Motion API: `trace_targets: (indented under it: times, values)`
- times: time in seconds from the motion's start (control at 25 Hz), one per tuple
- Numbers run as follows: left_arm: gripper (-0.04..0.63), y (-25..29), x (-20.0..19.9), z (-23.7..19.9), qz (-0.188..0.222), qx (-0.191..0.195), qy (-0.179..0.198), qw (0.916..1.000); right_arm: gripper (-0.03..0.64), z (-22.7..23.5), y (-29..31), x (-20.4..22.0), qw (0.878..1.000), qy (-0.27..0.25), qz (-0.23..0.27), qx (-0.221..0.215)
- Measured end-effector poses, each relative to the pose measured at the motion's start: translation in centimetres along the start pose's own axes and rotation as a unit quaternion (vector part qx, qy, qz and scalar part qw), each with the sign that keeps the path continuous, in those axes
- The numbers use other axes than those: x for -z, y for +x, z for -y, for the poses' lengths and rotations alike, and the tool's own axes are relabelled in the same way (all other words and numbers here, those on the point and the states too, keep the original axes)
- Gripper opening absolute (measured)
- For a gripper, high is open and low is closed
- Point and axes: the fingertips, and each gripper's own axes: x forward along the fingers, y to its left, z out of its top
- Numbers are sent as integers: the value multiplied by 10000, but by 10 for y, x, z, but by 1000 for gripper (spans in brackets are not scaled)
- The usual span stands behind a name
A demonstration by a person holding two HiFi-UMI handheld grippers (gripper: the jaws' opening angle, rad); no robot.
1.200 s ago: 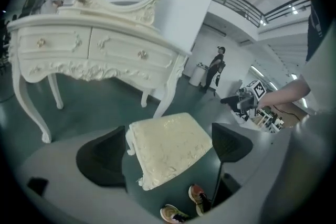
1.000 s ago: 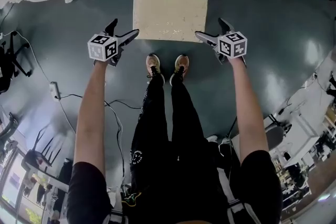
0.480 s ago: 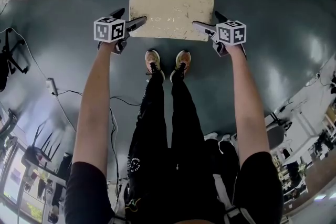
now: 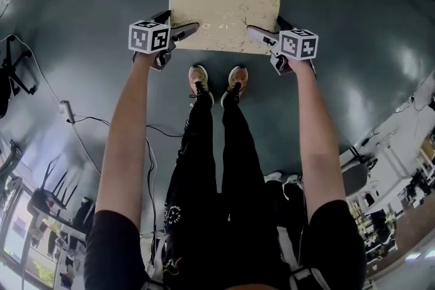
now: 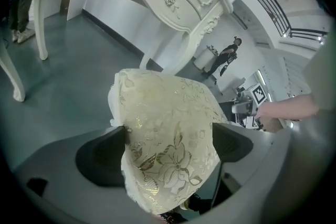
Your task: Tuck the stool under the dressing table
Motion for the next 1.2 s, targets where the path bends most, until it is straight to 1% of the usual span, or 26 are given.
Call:
trace_targets:
  times: [0.12,0.24,0.56,0.84,1.0,1.12,1.2]
  values:
    - [508,-1,-2,7,32,12,-54,10000,601,-3,-5,-2,10000,-14,58,32]
    - [515,-4,-3,9,129,-78,-147,9998,602,-8,-7,-2,9999,-131,1,42]
    - [531,-21,-6,-8,182,-357,-301,9987,603,-34,5,-5,9996,-151,-59,-245]
    - [531,-53,2,-61,283,-588,-526,9965,603,-70,58,-10,9990,-220,-179,-359]
    - [532,-75,-3,-99,407,-612,-602,9955,603,-95,92,-18,9983,-300,-323,-384]
    - [541,-94,-5,-127,299,-675,-649,9952,603,-120,119,-21,9978,-268,-450,-400]
    - [543,-107,-5,-141,186,-624,-663,9957,603,-136,133,-24,9979,-209,-490,-379]
